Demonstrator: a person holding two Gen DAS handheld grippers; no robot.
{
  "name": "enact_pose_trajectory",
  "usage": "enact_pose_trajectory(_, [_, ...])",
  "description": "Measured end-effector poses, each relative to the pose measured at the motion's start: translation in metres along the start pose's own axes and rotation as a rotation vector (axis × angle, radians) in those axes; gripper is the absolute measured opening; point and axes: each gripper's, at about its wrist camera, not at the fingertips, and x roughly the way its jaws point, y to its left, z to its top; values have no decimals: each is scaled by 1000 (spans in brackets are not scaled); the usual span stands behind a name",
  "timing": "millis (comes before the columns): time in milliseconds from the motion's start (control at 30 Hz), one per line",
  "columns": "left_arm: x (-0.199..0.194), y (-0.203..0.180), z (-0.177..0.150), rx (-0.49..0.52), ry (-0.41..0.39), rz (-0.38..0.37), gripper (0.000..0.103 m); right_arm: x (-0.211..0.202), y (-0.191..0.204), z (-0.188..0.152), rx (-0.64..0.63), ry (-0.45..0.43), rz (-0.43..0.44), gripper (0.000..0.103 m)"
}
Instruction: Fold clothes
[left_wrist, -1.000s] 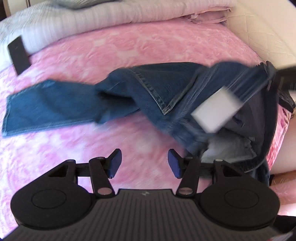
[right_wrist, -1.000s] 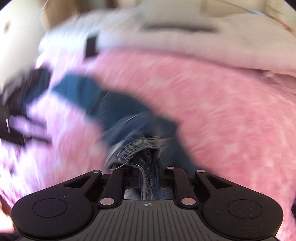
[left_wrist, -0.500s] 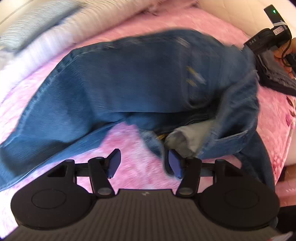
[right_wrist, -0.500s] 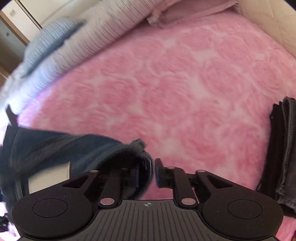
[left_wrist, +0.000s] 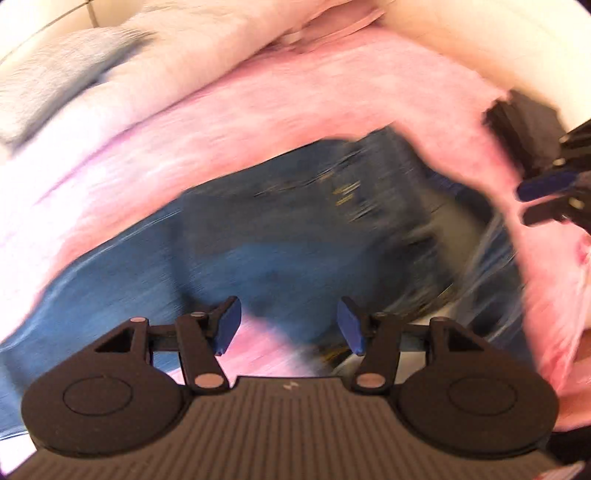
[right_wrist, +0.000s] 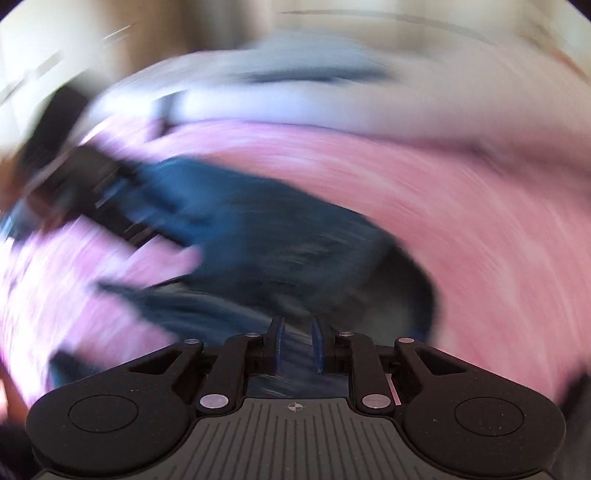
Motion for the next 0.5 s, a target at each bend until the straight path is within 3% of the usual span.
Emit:
enact_pose_trajectory(100, [7,36,-40,108,91,139,57,27,59,20,-225,-9,-28,19])
enact_pose_trajectory(200, [24,64,-74,274,140,219,57,58,103,28,-401,24,-33,20])
enact_pose_trajectory(300, [45,86,-97,401,132,241,57,85,135,25,-533,92,-6,20])
enact_pose_trajectory(500, [93,115,-114,519,119,227,57,78,162,29,-599,152,0,20])
